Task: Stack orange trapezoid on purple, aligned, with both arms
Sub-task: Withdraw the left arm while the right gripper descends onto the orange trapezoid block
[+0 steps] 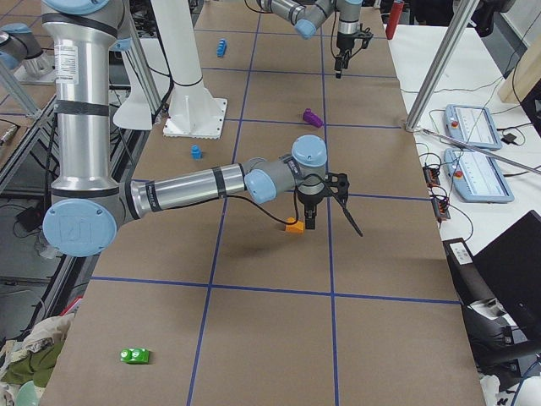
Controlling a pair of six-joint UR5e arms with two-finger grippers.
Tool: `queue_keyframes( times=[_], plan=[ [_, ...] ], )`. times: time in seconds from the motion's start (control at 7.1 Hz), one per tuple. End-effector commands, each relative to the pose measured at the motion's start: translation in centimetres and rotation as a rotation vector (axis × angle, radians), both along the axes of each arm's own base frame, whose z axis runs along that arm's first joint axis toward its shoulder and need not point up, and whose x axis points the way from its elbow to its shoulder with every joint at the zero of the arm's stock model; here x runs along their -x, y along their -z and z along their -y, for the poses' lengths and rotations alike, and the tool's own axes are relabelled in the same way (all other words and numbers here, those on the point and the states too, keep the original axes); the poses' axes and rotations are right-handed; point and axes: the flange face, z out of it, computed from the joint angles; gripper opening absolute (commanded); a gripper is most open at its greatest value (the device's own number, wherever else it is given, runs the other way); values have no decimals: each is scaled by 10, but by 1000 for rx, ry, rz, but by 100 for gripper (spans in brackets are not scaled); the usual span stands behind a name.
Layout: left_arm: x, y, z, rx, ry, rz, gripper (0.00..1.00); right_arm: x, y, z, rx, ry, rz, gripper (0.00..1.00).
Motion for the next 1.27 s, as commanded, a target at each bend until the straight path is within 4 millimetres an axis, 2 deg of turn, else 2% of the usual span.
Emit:
queue_keyframes(
  times=[0.0, 0.14, 0.28, 0.42, 0.7, 0.85, 0.99, 1.13],
  plan=[
    [111, -24, 6, -50, -15, 68, 100, 62, -13, -27, 27, 14, -2, 100],
    [158, -52, 9, -81, -58, 123, 100, 77, -26, -31, 40, 29, -32, 100],
    [193, -77, 15, -98, -63, 147, 100, 86, -35, -33, 52, 41, -47, 100],
    [201, -87, 17, -95, -64, 155, 100, 98, -51, -35, 67, 55, -75, 100],
    [204, -92, 18, -92, -62, 157, 100, 118, -69, -35, 76, 85, -100, 100],
    [205, -96, 17, -87, -62, 159, 100, 126, -71, -31, 78, 92, -102, 99],
    [210, -101, 17, -82, -56, 161, 100, 137, -64, -22, 68, 100, -94, 98],
    [213, -113, 13, -75, -56, 164, 100, 142, -62, -20, 64, 105, -92, 93]
  ],
)
